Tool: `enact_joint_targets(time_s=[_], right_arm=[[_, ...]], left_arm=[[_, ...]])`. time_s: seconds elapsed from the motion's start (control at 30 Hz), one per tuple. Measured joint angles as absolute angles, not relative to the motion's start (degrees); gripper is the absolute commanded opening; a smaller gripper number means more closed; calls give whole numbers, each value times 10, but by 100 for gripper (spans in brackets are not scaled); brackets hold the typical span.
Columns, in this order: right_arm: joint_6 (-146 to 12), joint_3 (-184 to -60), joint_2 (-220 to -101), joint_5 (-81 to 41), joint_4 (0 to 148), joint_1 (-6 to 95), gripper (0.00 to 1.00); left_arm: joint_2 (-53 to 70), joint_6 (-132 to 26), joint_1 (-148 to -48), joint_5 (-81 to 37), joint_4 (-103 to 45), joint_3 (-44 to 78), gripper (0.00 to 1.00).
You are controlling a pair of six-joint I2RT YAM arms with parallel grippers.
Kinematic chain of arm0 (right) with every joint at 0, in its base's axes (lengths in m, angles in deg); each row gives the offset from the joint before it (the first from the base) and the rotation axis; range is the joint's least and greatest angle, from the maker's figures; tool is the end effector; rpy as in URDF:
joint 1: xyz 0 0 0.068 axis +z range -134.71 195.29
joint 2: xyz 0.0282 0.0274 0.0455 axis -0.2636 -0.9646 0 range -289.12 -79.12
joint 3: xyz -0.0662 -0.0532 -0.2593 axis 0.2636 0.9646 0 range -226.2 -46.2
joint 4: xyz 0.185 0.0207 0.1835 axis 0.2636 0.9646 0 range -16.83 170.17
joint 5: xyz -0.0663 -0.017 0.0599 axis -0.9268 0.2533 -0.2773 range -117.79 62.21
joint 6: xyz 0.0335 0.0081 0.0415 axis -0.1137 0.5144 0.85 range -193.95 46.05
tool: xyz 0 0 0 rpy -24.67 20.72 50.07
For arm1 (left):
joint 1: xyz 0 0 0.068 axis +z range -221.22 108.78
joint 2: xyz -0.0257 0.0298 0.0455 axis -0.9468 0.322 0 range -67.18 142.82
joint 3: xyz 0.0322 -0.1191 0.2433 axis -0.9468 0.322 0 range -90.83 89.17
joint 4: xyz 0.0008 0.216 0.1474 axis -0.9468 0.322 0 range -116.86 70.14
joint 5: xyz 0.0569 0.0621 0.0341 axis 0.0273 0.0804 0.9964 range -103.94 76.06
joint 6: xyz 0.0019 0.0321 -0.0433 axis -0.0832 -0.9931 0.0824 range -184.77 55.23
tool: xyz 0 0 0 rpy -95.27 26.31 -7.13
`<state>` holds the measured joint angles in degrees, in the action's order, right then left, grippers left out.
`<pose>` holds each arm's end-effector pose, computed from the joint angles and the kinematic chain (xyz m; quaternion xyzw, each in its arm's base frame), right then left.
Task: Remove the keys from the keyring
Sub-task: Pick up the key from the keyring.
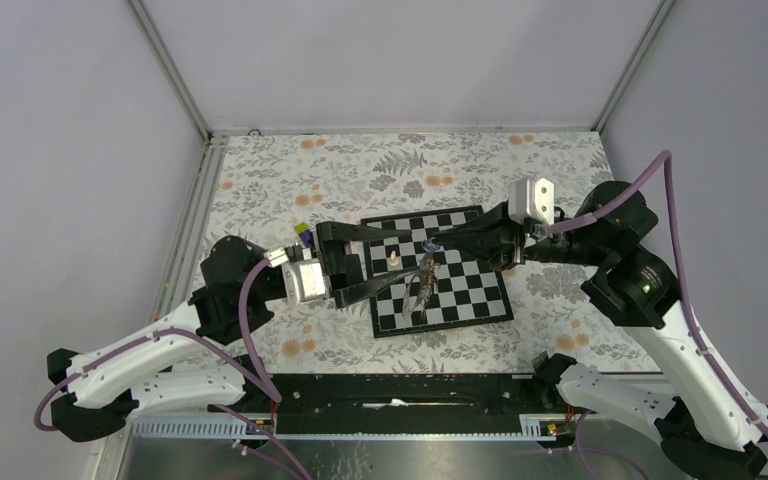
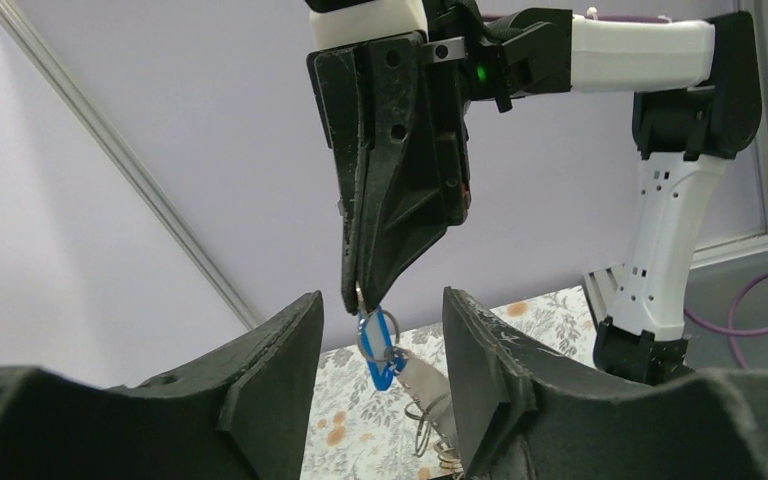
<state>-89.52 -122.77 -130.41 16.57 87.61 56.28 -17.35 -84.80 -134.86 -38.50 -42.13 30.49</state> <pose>0.0957 0.1161 0.4972 -0.5358 0.3816 0.3916 0.6433 0.0664 -0.1675 0.4556 0.4874 0.2768 -0.4120 0.7184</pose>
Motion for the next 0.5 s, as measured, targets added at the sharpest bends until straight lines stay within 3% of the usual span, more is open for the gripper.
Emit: enact_joint_targets(time_s=[0.2, 0.37, 0.5], right_arm=[[-890, -1242, -1315, 132, 900, 563, 0], [-877, -1245, -1315, 97, 911, 563, 0], [-864, -1251, -1315, 67, 914, 563, 0]], left_arm=[[-177, -798, -1349, -345, -424, 305, 65], [-177, -766, -1348, -299, -414, 302, 91], [-179, -761, -1348, -270, -406, 300, 97]])
